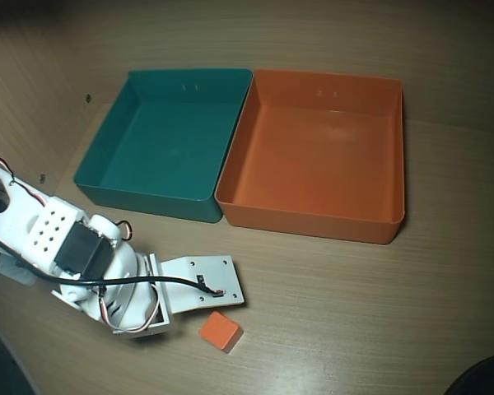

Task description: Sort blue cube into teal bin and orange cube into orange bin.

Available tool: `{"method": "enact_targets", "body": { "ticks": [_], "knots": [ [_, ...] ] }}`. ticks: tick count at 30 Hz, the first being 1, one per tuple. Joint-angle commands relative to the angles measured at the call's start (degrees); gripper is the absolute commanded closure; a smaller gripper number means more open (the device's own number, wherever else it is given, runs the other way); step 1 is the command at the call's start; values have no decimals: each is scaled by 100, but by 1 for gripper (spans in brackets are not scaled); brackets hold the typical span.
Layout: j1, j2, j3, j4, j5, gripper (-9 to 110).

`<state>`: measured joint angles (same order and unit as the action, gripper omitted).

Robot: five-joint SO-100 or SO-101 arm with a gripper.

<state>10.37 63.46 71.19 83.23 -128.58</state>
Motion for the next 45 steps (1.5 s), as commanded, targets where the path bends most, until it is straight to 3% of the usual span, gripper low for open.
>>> {"method": "enact_targets", "body": {
  "ticks": [1, 8, 16, 30, 36, 45],
  "knots": [
    [-26, 123, -246, -9, 53, 80],
    [-35, 123, -237, -9, 88, 109],
    [26, 316, -387, 0, 97, 107],
    [-185, 2707, -782, -9, 167, 107],
    [-826, 3076, -615, -53, 1670, 107],
    [-2663, 3560, -448, 0, 3691, 107]
  ]
}}
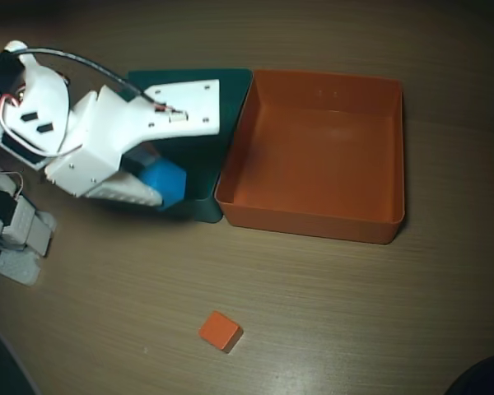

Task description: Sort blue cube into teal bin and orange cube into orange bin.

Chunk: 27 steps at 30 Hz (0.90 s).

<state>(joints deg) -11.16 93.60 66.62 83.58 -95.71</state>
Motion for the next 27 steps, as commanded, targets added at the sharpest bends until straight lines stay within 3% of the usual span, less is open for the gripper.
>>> {"method": "enact_targets", "body": {
  "ticks": [1, 10, 27],
  "knots": [
    [-712, 571, 114, -35, 510, 107],
    [-1819, 598, 1468, -114, 738, 107],
    [-2276, 308, 1951, -141, 747, 107]
  ]
}}
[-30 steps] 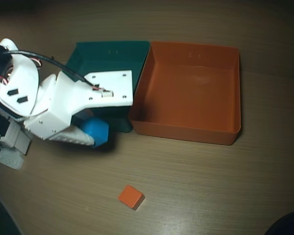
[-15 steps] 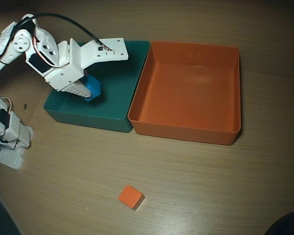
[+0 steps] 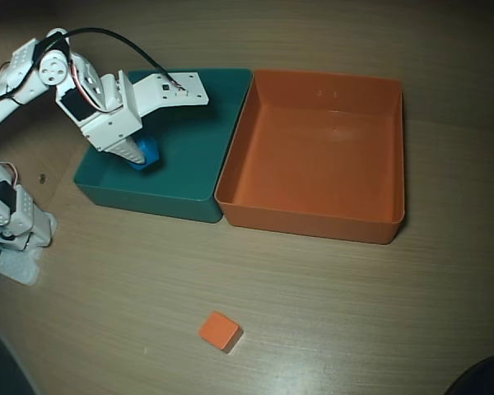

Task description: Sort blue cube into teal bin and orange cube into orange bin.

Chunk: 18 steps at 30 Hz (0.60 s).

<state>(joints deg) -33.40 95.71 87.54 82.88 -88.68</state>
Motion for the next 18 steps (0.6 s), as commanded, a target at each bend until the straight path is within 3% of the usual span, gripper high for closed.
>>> {"method": "enact_targets", "body": {
  "ticks": [1, 15, 18],
  "knots": [
    [-53, 35, -149, -70, 44, 107],
    [-185, -633, -70, -1072, 44, 107],
    [-185, -624, -70, -1072, 44, 103]
  ]
}}
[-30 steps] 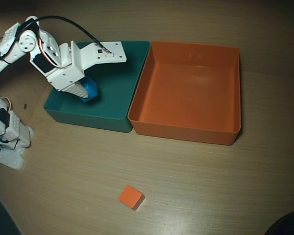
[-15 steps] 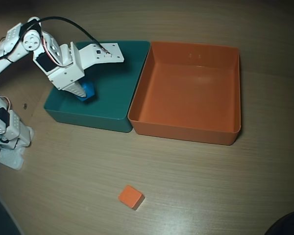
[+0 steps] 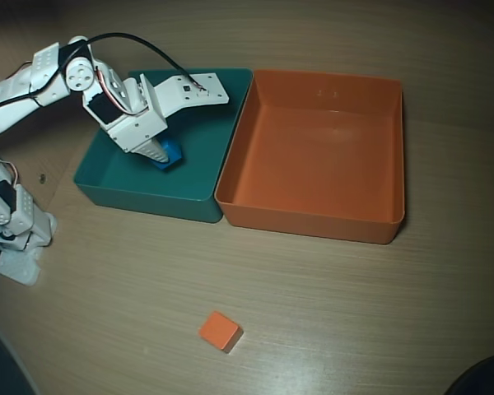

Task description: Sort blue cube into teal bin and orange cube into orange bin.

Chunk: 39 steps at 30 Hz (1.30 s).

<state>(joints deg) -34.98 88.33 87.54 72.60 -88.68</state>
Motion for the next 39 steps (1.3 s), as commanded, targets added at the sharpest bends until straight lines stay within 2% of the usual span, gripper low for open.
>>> {"method": "enact_targets", "body": {
  "ticks": [1, 9, 12, 15, 21, 27, 33, 39],
  "knots": [
    [-26, 114, -70, -44, 44, 99],
    [26, 123, -70, -44, 44, 66],
    [35, 123, -70, -44, 44, 59],
    [44, 123, -97, -44, 44, 58],
    [202, 316, -158, -44, 44, 63],
    [738, 1151, -167, -44, 44, 82],
    [1705, 1819, -167, -123, -35, 103],
    [2865, 1863, -343, -132, -62, 107]
  ]
}}
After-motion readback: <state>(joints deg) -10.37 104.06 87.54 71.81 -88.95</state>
